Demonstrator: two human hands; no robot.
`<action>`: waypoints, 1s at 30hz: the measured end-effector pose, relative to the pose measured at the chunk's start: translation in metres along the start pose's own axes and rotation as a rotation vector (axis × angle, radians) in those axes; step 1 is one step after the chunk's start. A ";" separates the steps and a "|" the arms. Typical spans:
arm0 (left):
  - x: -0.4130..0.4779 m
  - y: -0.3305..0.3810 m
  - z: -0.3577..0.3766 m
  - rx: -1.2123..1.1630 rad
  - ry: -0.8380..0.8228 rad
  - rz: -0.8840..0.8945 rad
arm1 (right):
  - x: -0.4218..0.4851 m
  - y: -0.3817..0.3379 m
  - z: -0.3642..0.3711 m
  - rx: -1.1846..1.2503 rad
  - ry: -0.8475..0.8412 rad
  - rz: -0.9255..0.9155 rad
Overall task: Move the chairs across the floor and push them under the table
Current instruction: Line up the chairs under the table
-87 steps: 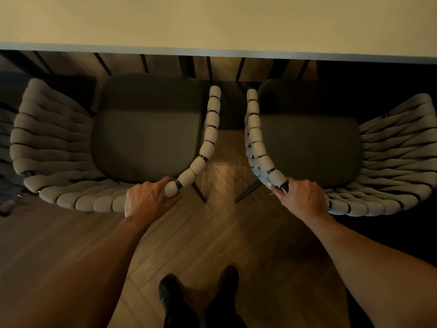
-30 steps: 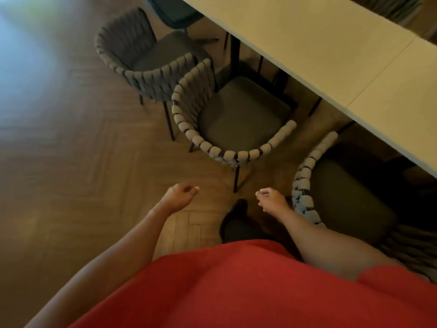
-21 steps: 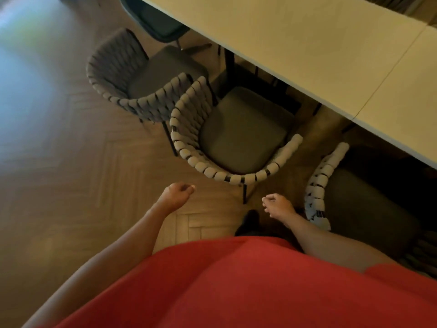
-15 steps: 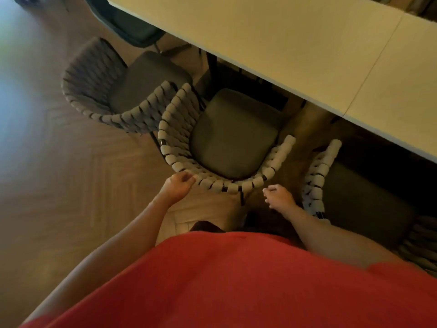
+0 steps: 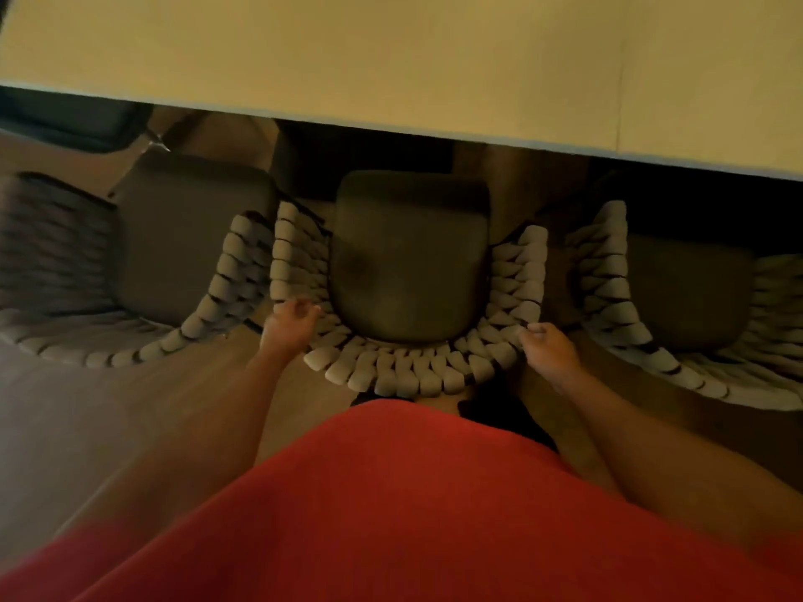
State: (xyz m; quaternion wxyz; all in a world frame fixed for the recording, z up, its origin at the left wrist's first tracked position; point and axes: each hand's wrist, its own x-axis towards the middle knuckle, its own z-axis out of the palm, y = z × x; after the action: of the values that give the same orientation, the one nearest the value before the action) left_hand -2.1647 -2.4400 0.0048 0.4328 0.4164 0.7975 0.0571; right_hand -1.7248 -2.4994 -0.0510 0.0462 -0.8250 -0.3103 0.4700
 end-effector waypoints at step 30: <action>0.175 0.015 -0.006 -0.030 0.370 0.072 | 0.111 -0.064 0.027 0.214 0.593 0.101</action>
State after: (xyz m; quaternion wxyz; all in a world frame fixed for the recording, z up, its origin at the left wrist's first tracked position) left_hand -2.2085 -2.3036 -0.0977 0.2827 0.4207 0.8470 0.1601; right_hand -1.7358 -2.3923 -0.1258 0.1979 -0.9308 -0.1909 0.2407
